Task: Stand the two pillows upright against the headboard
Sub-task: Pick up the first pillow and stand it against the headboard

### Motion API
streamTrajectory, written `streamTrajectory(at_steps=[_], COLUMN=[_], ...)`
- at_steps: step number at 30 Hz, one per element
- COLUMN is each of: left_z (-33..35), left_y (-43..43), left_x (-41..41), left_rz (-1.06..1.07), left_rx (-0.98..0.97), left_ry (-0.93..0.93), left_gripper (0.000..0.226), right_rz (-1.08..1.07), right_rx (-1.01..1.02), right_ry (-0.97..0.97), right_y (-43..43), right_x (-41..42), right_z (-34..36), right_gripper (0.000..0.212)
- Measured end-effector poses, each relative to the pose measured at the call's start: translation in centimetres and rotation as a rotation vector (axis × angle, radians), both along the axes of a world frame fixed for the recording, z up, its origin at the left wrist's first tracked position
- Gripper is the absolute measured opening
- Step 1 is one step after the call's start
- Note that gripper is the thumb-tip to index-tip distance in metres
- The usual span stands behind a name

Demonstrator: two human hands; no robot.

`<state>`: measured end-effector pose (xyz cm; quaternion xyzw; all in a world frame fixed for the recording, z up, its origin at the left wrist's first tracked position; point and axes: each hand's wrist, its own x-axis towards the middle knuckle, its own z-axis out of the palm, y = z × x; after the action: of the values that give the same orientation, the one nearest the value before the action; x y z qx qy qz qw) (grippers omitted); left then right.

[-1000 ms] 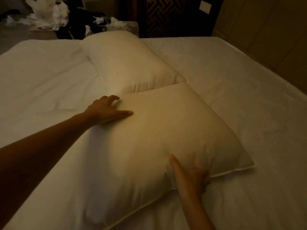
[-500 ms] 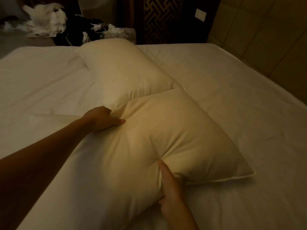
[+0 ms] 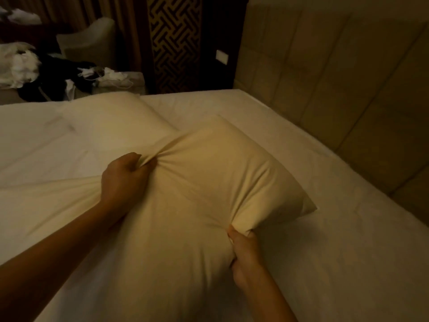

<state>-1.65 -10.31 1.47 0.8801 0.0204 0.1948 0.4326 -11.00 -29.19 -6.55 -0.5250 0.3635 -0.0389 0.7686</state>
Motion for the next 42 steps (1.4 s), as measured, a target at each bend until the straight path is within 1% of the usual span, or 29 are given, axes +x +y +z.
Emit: streamTrajectory(at_steps=[2,5,7,9,12,16,19,23,27,31,32,35,36,39,42], left_z=[2.2,5.1,7.0,8.8,10.8,13.6,15.5,16.2,15.2,12.7,11.9,9.5,8.4,3.8,-1.5], left_y=[-2.7,-6.7,-9.9,-13.6,-18.0,-27.5,-35.3,-44.9,-53.6,-61.4,-63.2,-68.1,-69.8,-74.2,-76.8], left_x=[-0.2,-0.1,0.0,-0.2,-0.4,-0.4,0.3,1.8,3.0,3.5,3.7,3.9,3.9,3.6,3.5], left_rz=[-0.047,-0.114,-0.149,-0.197,-0.232,-0.271,-0.328,-0.39,-0.441,-0.466,-0.47,-0.485,-0.491,-0.478,-0.501], left_rx=[-0.057,-0.109,-0.142,-0.197,-0.298,-0.384,-0.446,-0.471,-0.509,-0.556,-0.573,-0.615,-0.622,-0.616,-0.532], left_ry=[-0.064,-0.172,-0.233,-0.277,-0.336,-0.365,-0.383,-0.398,-0.418,-0.45,-0.462,-0.48,-0.473,-0.349,-0.229], left_gripper=[0.04,0.041,0.041,0.041,0.04,0.044,0.043,0.039,0.037,0.045,0.044,0.042,0.043,0.045,0.051], right_rz=[-0.027,-0.081,-0.127,-0.178,-0.23,-0.367,-0.45,-0.557,-0.681,-0.771,-0.791,-0.84,-0.862,-0.884,-0.864], right_rx=[-0.056,-0.143,-0.192,-0.213,-0.228,-0.298,-0.311,-0.33,-0.383,-0.492,-0.534,-0.686,-0.731,-0.838,-0.891], right_ry=[-0.03,-0.086,-0.141,-0.202,-0.281,-0.322,-0.36,-0.396,-0.403,-0.405,-0.41,-0.41,-0.409,-0.374,-0.277], right_y=[-2.9,-7.0,-10.1,-13.6,-17.6,-26.5,-33.9,-42.3,-49.8,-56.4,-58.0,-62.4,-64.0,-67.9,-70.0], right_x=[-0.4,-0.7,-0.8,-1.2,-1.1,-1.0,-0.9,-0.9,-0.6,-0.7,-0.7,-1.1,-1.2,-1.5,-1.8], right_z=[2.7,6.6,9.0,11.3,14.1,17.3,19.4,21.4,21.1,20.0,19.9,19.0,18.3,15.4,12.0], right_gripper=[0.012,0.016,0.01,0.008,0.013,0.019,0.024,0.028,0.031,0.031,0.028,0.01,0.01,0.014,0.014])
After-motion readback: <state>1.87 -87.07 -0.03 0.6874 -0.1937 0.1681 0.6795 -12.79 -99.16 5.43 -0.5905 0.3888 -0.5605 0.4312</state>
